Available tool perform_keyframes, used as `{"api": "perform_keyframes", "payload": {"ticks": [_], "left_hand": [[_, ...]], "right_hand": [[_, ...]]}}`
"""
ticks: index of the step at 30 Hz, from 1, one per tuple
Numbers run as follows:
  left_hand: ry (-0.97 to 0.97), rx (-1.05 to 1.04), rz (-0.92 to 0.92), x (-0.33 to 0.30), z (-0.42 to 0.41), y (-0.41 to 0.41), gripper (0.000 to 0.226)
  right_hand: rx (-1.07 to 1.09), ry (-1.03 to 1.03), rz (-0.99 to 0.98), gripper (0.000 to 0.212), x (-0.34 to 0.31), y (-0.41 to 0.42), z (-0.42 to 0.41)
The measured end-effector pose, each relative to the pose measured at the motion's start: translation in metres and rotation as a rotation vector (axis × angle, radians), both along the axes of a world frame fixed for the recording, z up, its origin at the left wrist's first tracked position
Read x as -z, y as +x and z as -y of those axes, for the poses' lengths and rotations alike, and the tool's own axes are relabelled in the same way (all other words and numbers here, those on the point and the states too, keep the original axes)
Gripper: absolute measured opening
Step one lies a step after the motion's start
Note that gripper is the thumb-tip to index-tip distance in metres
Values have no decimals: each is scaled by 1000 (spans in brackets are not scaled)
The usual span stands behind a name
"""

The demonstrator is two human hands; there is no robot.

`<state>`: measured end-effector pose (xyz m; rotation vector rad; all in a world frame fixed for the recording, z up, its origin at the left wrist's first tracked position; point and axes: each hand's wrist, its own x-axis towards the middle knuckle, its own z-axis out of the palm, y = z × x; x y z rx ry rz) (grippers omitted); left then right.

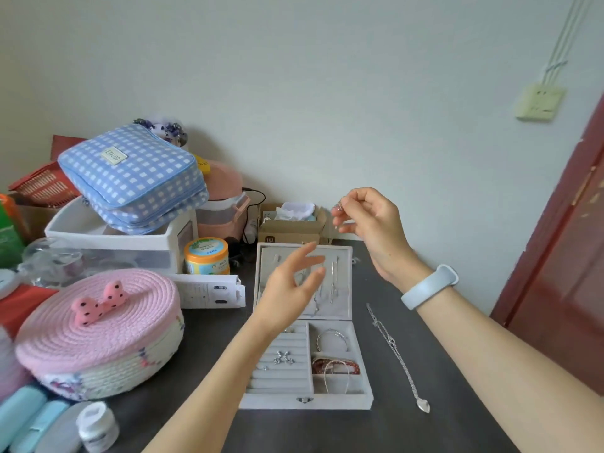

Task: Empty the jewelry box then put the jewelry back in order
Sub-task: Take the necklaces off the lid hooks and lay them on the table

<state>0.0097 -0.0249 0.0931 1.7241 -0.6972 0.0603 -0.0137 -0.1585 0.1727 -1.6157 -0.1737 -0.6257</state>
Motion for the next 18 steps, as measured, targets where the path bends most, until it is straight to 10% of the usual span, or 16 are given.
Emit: {"api": "perform_keyframes", "payload": {"ticks": [9,18], "left_hand": [[-73,435,-517,56,56,-105,37],[125,326,-695,107,117,-144,14]], "right_hand": [[19,249,-270,20,52,-91,73],[271,390,-514,16,132,-139,181]]}}
